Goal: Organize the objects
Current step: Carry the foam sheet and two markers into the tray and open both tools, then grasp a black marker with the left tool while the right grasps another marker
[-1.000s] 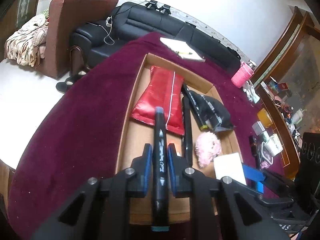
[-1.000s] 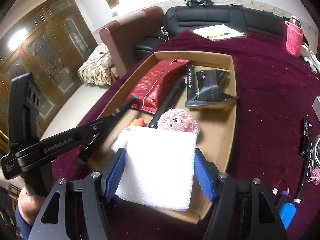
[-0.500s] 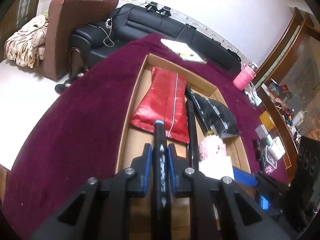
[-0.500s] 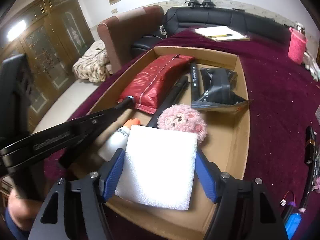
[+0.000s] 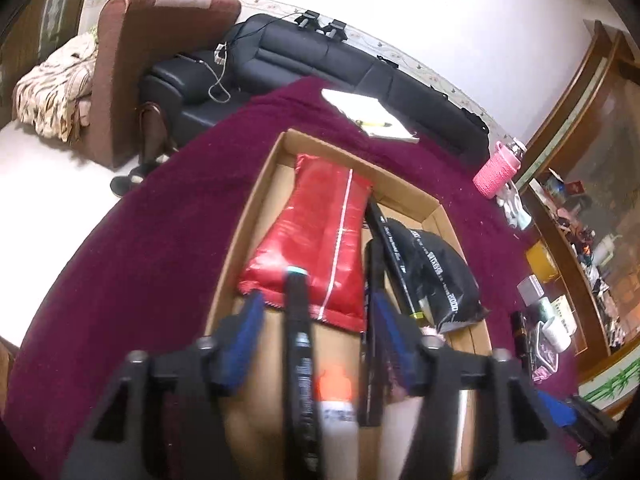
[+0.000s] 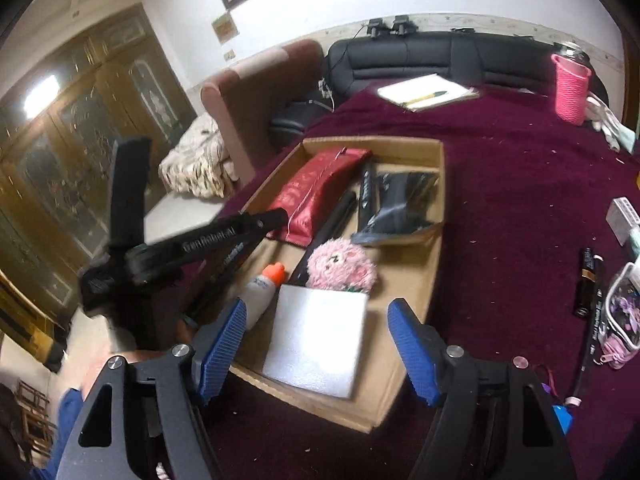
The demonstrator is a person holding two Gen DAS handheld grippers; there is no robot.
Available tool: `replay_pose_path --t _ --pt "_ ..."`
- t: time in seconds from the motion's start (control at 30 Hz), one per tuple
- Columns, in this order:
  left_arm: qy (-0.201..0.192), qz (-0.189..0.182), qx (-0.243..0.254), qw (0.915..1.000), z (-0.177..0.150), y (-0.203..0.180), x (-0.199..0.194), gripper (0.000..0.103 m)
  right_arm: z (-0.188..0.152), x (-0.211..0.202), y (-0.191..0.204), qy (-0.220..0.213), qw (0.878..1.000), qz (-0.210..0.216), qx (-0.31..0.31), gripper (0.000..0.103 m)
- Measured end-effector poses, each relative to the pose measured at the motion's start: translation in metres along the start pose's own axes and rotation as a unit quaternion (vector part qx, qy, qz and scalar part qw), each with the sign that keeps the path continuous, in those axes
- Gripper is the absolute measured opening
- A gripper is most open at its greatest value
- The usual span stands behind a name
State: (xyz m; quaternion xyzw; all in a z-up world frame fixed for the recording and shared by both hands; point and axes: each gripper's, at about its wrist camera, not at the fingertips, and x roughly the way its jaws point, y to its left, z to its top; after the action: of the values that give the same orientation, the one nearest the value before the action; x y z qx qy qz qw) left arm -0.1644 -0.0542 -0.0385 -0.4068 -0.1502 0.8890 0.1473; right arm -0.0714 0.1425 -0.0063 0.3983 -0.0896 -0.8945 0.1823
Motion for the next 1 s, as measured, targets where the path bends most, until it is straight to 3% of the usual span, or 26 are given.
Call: replay_pose_path --t 0.2,0.47,0.57,0.7,0.83,0.9,1.0 --pt "-0.006 -0.041 0.006 0.9991 -0.020 -0.008 -0.029 0.066 -0.004 -0.039 -0.034 -0.021 0.999 0.017 0.036 0.079" --pt "0.001 -0.091 0.085 0.9922 -0.047 -0.073 -0.062 0.067 -0.022 -0.087 -0.100 -0.047 0.994 -0.027 0.095 0.079" --pt "0.026 -0.119 0.117 0.9856 -0.062 -0.106 -0.061 0.067 -0.031 -0.100 -0.128 -0.051 0.990 -0.052 0.121 0.079" --pt "0.080 -0.156 0.165 0.9705 -0.095 -0.148 -0.053 0.067 -0.046 -0.114 -0.158 -0.044 0.986 -0.078 0.143 0.079" --pt "0.130 -0.147 0.210 0.9580 -0.136 -0.177 -0.037 0.066 -0.059 -0.119 -0.176 -0.036 0.983 -0.083 0.161 0.079" --pt "0.146 -0.135 0.228 0.9531 -0.153 -0.187 -0.029 0.043 -0.063 -0.120 -0.180 -0.032 0.982 -0.093 0.164 0.079" --pt "0.161 -0.118 0.245 0.9488 -0.166 -0.196 -0.018 0.040 -0.065 -0.115 -0.188 -0.022 0.980 -0.100 0.171 0.079"
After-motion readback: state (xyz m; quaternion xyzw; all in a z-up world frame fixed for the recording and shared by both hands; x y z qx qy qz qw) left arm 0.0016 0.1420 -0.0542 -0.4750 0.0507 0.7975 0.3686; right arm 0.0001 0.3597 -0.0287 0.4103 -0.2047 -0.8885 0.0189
